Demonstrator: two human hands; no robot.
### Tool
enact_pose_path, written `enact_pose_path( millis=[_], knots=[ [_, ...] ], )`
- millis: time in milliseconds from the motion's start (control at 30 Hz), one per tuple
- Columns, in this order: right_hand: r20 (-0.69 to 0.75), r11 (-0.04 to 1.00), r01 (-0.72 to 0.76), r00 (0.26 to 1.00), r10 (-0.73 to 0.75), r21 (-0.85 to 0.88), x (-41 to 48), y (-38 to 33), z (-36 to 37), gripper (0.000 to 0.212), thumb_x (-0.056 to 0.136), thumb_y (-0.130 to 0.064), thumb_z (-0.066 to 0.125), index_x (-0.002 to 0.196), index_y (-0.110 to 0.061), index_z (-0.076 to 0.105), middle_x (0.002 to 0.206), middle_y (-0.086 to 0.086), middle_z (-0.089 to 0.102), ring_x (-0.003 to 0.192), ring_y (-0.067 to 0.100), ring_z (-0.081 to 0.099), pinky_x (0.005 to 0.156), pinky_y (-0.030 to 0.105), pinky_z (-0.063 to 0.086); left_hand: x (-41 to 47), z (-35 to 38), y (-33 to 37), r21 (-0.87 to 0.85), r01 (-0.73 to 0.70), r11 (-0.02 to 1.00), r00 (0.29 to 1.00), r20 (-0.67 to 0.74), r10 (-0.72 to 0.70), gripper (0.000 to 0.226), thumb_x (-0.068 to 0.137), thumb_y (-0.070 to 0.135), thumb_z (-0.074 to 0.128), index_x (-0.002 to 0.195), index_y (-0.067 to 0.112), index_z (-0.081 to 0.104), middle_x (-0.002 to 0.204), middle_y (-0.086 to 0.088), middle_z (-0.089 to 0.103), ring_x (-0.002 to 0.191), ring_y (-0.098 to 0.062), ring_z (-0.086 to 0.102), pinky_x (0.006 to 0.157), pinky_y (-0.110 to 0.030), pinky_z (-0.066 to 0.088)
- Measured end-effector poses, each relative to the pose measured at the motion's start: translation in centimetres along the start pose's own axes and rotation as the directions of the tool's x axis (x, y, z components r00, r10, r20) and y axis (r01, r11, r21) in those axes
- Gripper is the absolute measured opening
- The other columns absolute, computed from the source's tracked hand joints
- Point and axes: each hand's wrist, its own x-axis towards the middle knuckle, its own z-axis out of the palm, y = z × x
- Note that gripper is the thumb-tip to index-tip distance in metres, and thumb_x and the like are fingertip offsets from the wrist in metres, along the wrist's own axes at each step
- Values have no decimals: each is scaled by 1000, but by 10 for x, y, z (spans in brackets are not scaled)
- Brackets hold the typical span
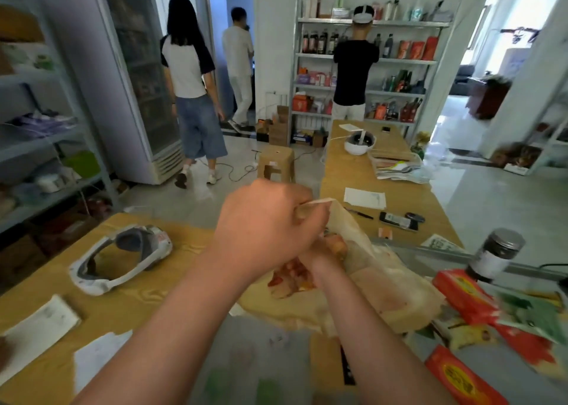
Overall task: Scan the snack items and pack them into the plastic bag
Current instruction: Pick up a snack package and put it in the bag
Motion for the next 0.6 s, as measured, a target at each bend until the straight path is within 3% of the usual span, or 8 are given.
enact_pose_path(
  millis=[100, 200, 300, 400, 500, 600],
  knots=[
    [-35, 994, 107, 994, -107, 0, -38, 6, -25, 31, 92, -31, 35, 69, -20, 53, 62, 3, 58, 54, 18, 51, 50, 27, 39, 5, 0, 9, -31, -105, 994, 994, 12, 106, 43, 85, 53, 47, 56, 24, 60, 38, 11, 32, 36, -1, 31, 41, -17, 19],
    [58, 987, 121, 990, -128, 104, -75, 23, -53, 30, 95, -25, 41, 74, -13, 59, 54, 3, 58, 44, 17, 46, 41, 23, 29, 10, 1, 24, -192, -170, 967, 983, 42, 181, 41, 86, 54, 44, 60, 28, 61, 35, 8, 32, 33, -6, 35, 38, -20, 29],
    [60, 990, 68, 995, -75, 121, -106, 42, -86, 23, 93, -18, 44, 81, -12, 63, 59, 4, 61, 48, 18, 46, 41, 23, 28, 13, 16, 54, -295, -186, 937, 972, 85, 220, 42, 86, 57, 37, 63, 28, 57, 39, 5, 39, 37, -9, 39, 41, -25, 38],
    [9, 994, 86, 996, -87, 71, -122, 69, -123, 23, 92, -12, 46, 77, -11, 63, 60, 6, 59, 45, 16, 48, 40, 21, 31, 13, 45, 90, -324, -206, 923, 959, 120, 256, 34, 90, 51, 42, 66, 31, 56, 40, 6, 34, 38, -7, 34, 41, -24, 28],
    [-90, 981, 116, 987, -131, -156, -122, 115, -166, 25, 90, -10, 52, 67, -6, 60, 52, -2, 55, 40, 8, 46, 42, 20, 35, 12, 78, 125, -272, -225, 935, 934, 213, 287, 29, 94, 45, 45, 76, 28, 60, 52, 7, 48, 53, -7, 48, 46, -25, 31],
    [-204, 925, 61, 968, -146, -375, -113, 170, -213, 26, 83, -13, 60, 59, -11, 51, 57, -6, 49, 51, 4, 46, 53, 23, 35, 9, 115, 155, -244, -183, 953, 914, 315, 256, 27, 95, 43, 46, 83, 26, 63, 60, 8, 51, 67, -13, 54, 52, -27, 36]
  ],
)
